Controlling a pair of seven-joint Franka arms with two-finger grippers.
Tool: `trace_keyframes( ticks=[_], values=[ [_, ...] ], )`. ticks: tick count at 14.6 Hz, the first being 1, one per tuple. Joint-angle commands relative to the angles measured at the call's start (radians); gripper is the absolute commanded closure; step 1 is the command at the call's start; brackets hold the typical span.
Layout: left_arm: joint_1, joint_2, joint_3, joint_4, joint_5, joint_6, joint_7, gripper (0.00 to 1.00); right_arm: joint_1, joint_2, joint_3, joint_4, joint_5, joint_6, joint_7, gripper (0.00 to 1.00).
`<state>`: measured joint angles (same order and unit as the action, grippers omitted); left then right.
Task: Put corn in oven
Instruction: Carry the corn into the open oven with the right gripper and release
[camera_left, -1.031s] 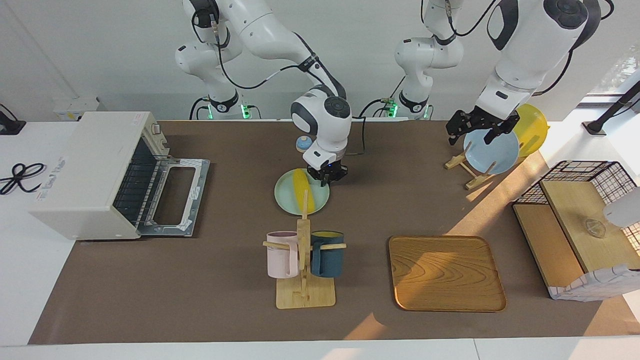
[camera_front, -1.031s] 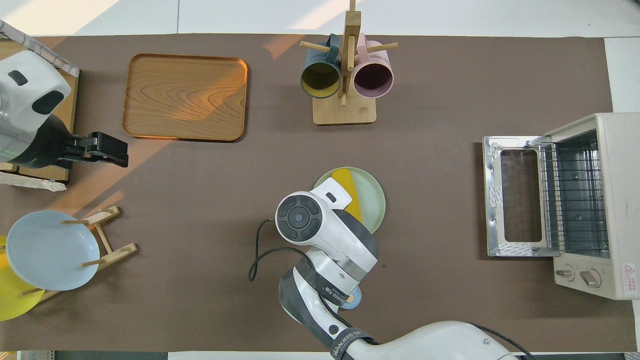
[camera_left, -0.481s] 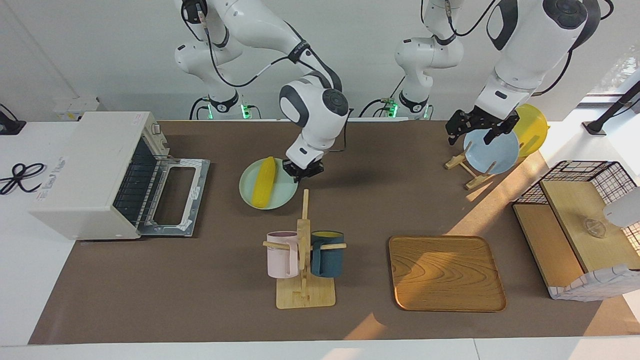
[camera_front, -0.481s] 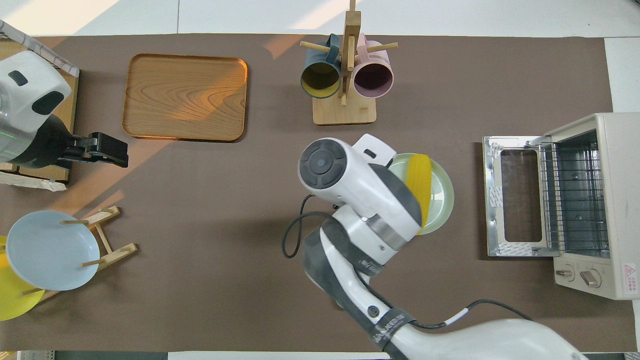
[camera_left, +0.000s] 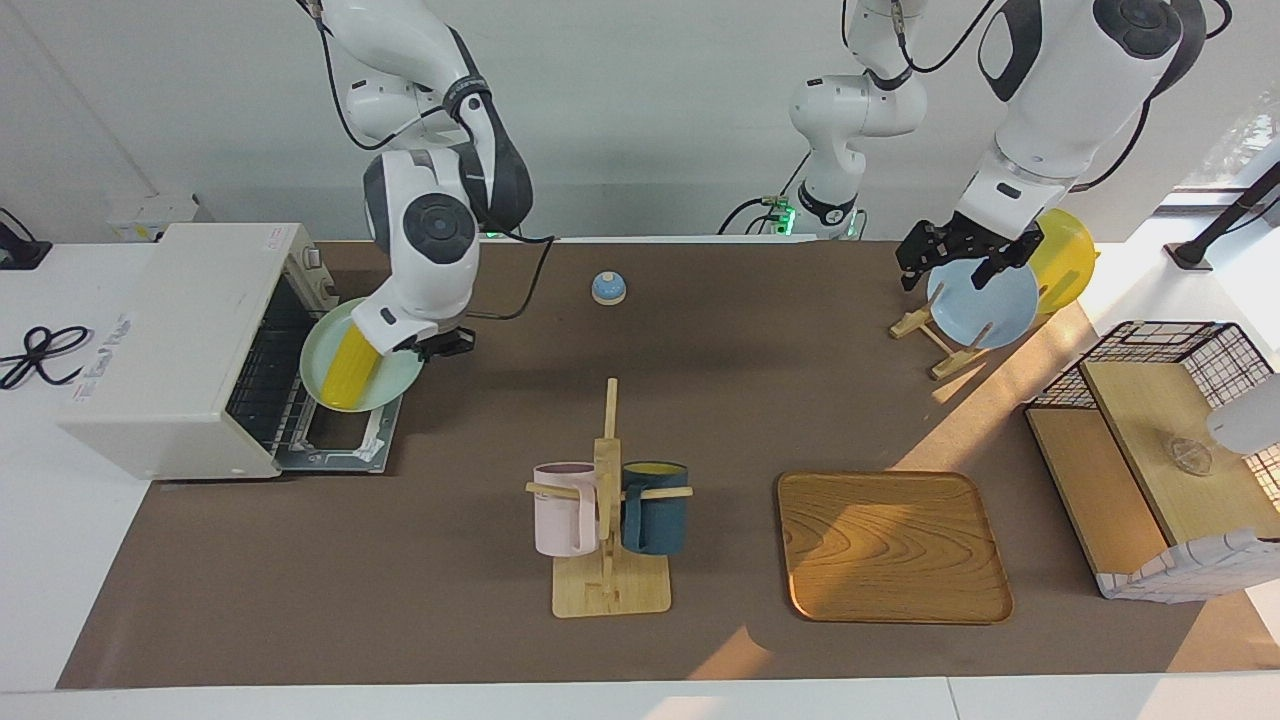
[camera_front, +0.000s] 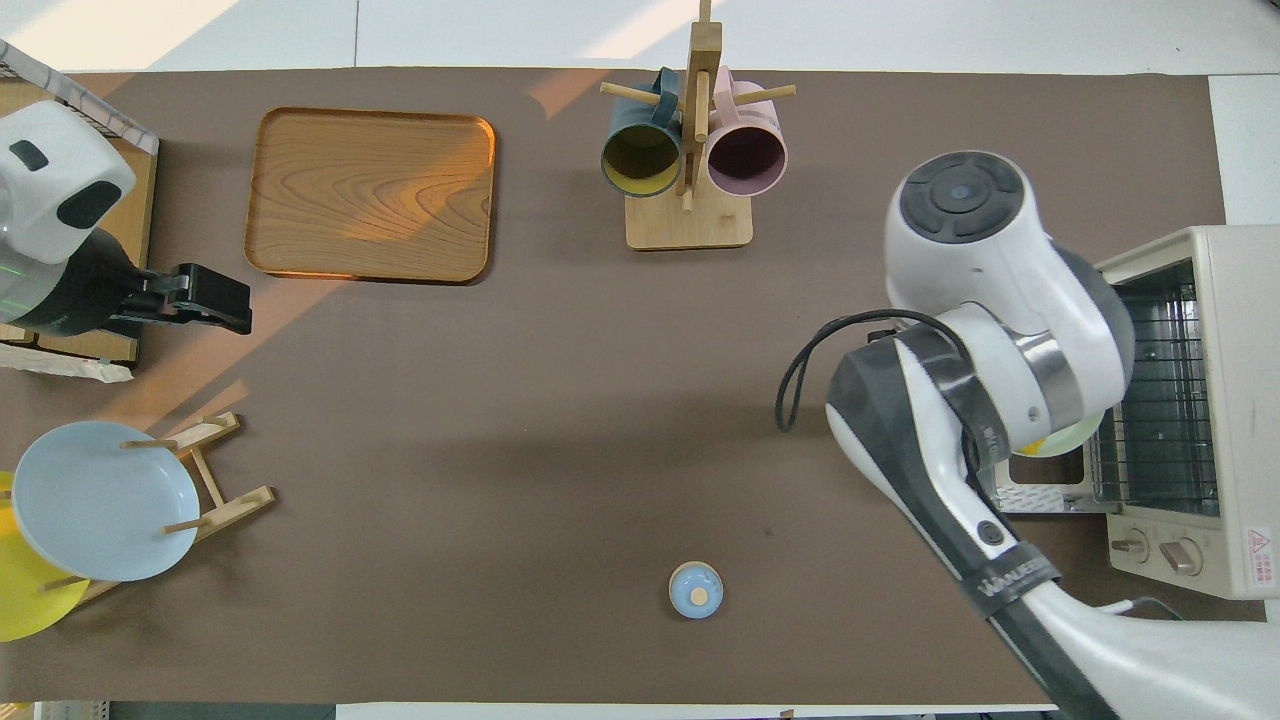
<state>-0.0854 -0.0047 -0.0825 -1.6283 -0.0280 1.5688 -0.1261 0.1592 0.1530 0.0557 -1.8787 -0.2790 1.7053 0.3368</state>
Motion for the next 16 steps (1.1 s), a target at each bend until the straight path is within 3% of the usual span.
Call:
trace_keyframes(
  ticks=[1,8,13,16],
  values=[
    [0.015,-0.024,-0.011,-0.024,0.016,-0.006,0.008,0.00,-0.072,-0.033,0.016,-0.059,-0.026,0.033,-0.088,1.00],
    [0.015,-0.024,-0.010,-0.024,0.016,-0.003,0.006,0.00,-0.220,-0.056,0.018,-0.161,-0.048,0.163,-0.277,1.00],
    [0.015,-0.024,-0.010,-0.024,0.016,-0.003,0.006,0.00,-0.253,-0.059,0.018,-0.192,-0.051,0.212,-0.302,1.00],
    [0.015,-0.024,-0.010,-0.024,0.016,-0.003,0.006,0.00,-0.268,-0.062,0.018,-0.198,-0.051,0.215,-0.300,0.86]
  ],
)
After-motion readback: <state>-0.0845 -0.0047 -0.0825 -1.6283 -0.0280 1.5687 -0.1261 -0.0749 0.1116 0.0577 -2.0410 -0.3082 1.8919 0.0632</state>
